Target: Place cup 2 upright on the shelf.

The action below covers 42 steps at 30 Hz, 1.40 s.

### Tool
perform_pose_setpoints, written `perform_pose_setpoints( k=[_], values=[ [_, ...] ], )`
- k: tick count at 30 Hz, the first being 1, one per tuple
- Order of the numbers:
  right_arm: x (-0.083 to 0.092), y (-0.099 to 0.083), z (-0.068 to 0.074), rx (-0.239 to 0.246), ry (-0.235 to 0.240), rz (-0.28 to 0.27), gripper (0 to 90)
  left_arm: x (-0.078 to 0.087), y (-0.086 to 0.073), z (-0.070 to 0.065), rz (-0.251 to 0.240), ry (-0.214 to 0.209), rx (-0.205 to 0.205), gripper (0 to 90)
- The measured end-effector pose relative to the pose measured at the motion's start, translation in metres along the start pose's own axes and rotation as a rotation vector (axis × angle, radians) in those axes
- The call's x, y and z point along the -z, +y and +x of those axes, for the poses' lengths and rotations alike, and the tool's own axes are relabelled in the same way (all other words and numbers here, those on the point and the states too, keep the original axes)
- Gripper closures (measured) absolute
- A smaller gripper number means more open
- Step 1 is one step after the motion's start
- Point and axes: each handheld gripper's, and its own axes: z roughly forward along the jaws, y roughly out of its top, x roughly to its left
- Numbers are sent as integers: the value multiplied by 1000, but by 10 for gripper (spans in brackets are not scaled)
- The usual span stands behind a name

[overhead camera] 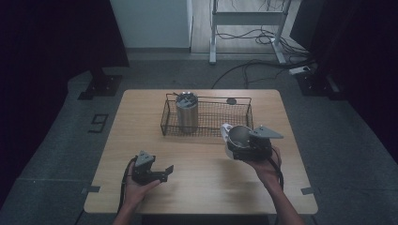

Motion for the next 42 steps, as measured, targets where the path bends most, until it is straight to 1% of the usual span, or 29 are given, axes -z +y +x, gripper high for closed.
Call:
perform_pose_setpoints(
  k=[3,5,12,26,32,42],
  values=[
    [-1,5,-2,-2,3,-3,65,0,0,-1,2,-1,-3,93],
    [-1,7,-4,-12,5,-4,65,1,0,-1,0,-2,-5,93],
    [-4,14,-8,-16,5,-7,65,2,1,-1,-2,0,-3,94],
    [-10,27,-13,-4,-7,-12,65,1,1,-2,-1,-2,-7,94],
    [-13,33,-15,12,-3,-21,65,1,1,-2,3,-2,-6,94],
    [-21,41,-22,20,-18,-9,65,1,0,-2,2,-4,-3,94]
  ],
)
